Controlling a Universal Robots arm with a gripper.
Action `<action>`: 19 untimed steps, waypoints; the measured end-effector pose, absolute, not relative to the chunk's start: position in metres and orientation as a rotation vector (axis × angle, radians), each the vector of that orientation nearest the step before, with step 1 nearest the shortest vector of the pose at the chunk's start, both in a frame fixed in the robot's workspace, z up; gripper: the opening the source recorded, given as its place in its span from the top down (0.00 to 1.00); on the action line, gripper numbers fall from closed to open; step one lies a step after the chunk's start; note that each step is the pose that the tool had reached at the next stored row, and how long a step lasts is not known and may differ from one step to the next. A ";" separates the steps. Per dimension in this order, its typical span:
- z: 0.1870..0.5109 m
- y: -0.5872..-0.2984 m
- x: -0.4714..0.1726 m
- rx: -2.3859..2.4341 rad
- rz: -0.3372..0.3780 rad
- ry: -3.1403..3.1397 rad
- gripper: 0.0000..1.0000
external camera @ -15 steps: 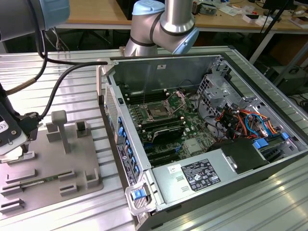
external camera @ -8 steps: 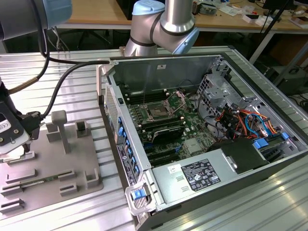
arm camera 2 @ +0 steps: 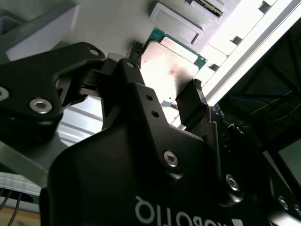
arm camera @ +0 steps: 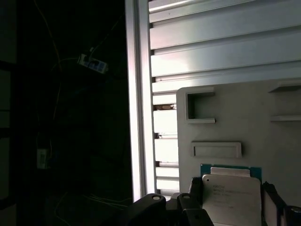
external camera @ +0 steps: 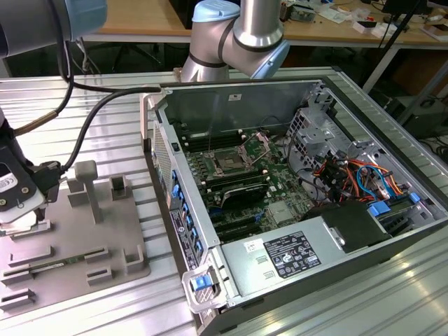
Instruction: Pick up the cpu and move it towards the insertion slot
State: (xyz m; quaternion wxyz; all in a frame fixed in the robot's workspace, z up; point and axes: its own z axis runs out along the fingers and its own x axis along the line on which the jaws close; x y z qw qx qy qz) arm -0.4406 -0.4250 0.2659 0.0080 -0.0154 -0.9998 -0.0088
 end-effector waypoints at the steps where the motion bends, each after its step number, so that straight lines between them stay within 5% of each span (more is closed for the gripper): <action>1: 0.266 -0.425 -0.440 -0.050 -0.028 -3.125 0.45; 19: 0.272 -0.425 -0.438 -0.064 -0.028 -3.125 0.45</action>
